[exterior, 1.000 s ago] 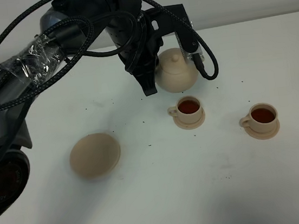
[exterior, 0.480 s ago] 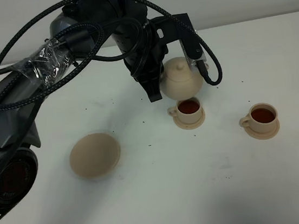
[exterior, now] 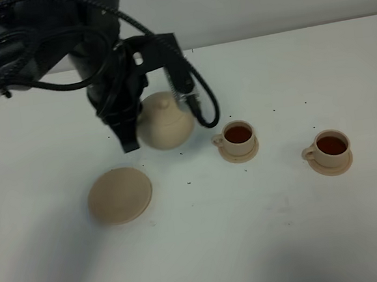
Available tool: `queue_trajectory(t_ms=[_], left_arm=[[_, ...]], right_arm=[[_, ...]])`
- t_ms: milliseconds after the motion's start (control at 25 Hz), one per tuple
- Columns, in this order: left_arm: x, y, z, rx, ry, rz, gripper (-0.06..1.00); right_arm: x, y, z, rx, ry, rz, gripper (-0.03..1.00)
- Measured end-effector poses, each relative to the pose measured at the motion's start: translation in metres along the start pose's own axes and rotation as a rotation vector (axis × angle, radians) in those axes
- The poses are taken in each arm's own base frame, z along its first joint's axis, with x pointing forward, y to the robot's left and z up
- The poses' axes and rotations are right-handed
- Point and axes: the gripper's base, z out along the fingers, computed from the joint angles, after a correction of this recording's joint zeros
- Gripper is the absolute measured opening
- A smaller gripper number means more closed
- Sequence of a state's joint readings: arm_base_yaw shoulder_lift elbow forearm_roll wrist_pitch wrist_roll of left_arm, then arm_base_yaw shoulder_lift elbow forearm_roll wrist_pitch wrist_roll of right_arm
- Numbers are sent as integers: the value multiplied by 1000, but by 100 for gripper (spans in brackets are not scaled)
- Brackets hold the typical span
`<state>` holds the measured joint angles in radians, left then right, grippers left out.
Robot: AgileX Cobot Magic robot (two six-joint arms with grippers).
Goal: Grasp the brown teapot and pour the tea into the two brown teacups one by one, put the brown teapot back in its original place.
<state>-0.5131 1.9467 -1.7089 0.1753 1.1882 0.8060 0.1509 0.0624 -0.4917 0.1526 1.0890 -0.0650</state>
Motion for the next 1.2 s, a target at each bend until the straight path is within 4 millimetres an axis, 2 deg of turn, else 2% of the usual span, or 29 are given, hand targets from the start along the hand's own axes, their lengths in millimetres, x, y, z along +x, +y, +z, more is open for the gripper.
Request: queue_trajectory(t_ms=[160, 280, 400, 520, 880, 1200], left_arm=[[43, -21, 15, -7, -6, -42, 12], [69, -36, 30, -82, -74, -65, 12], [86, -47, 47, -131, -105, -75, 12], [90, -51, 55, -137, -98, -70, 12], [95, -55, 58, -102, -50, -81, 12], [94, -57, 78, -68, -10, -90, 12]], right_arm=[[0, 0, 0, 0, 0, 0, 24], [0, 0, 0, -1, 0, 0, 24], [0, 0, 0, -1, 0, 0, 24], [0, 0, 0, -1, 0, 0, 24], [0, 0, 0, -2, 0, 1, 24], [0, 1, 0, -7, -2, 4, 24]])
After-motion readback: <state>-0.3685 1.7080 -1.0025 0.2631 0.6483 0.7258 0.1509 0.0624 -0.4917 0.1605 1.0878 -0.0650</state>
